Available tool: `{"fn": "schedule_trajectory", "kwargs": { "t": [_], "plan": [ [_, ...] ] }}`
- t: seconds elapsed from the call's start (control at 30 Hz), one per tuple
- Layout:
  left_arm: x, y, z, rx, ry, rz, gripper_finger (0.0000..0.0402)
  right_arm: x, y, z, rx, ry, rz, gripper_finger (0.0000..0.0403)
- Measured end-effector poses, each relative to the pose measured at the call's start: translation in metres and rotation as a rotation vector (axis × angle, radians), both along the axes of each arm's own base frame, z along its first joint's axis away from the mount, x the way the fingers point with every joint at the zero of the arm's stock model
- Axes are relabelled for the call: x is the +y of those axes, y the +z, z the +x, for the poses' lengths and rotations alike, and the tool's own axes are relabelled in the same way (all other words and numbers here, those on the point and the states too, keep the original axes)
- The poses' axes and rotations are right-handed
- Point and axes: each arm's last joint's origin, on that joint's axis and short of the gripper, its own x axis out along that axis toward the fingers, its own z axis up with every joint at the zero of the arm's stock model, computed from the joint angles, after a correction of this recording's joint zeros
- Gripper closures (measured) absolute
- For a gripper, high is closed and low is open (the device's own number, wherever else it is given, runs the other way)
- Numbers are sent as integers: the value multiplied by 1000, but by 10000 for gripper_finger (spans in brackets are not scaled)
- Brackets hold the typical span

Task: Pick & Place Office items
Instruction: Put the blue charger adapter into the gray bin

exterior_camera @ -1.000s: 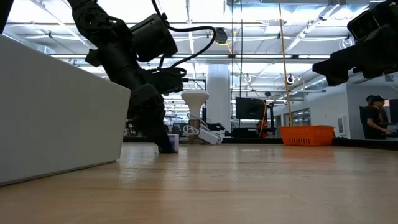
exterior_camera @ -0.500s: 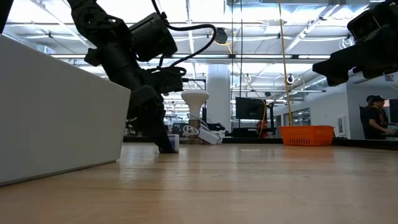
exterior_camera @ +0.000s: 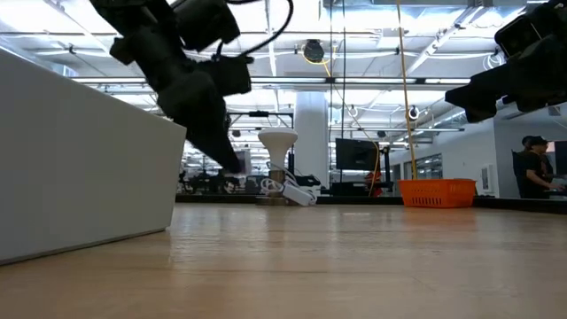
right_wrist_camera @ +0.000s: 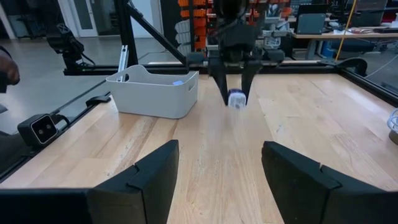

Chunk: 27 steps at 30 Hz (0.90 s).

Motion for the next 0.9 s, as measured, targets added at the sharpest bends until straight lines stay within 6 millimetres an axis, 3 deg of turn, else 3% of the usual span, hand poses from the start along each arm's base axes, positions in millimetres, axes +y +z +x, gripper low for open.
{"fn": "schedule_trajectory", "kwargs": {
  "t": [0.17, 0.37, 0.73, 0.9],
  "plan": [
    [-4, 20, -6, -64, -7, -8, 249, 0, 0, 0, 0, 0, 0, 183],
    [-9, 38, -12, -140, -45, 19, 268, 0, 0, 0, 0, 0, 0, 183],
    [-6, 15, -42, -289, 16, -15, 256, 0, 0, 0, 0, 0, 0, 183],
    [-6, 16, -55, -321, 26, -48, 267, 0, 0, 0, 0, 0, 0, 183]
  ]
}}
